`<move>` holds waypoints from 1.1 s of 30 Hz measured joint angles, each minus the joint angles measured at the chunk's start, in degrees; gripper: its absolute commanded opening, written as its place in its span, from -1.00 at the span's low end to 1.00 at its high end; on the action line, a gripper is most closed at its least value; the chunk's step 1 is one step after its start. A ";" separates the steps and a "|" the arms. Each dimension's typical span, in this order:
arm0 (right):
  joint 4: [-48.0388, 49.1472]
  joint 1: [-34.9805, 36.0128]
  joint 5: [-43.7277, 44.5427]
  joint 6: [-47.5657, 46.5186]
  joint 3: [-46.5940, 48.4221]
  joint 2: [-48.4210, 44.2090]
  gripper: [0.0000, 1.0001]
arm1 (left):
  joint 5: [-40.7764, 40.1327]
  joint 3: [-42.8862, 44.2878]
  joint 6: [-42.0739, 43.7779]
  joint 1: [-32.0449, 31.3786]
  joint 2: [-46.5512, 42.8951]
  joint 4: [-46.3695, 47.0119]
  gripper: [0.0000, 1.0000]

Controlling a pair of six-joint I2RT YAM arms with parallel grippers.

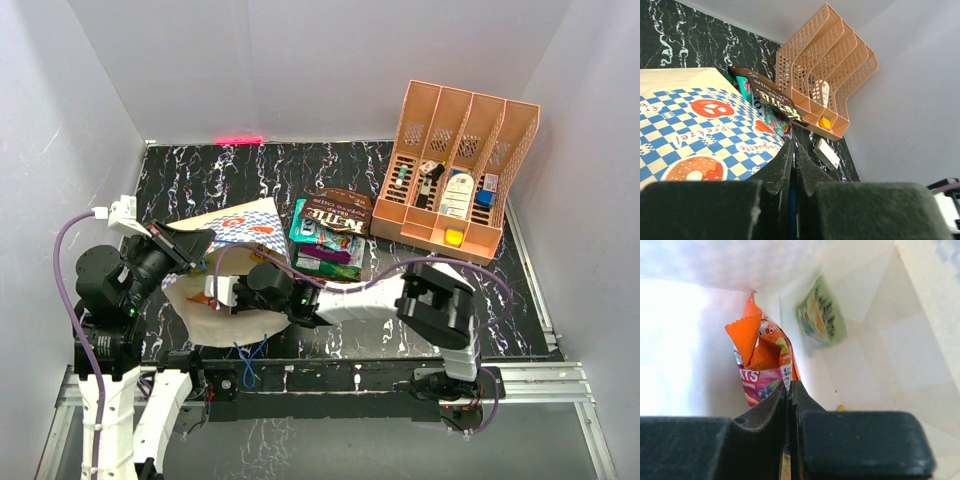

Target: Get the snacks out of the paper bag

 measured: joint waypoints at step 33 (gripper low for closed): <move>-7.85 1.18 1.33 -10.62 -21.75 -64.37 -0.85 | -4.15 2.29 1.75 -0.07 0.04 -4.20 -1.00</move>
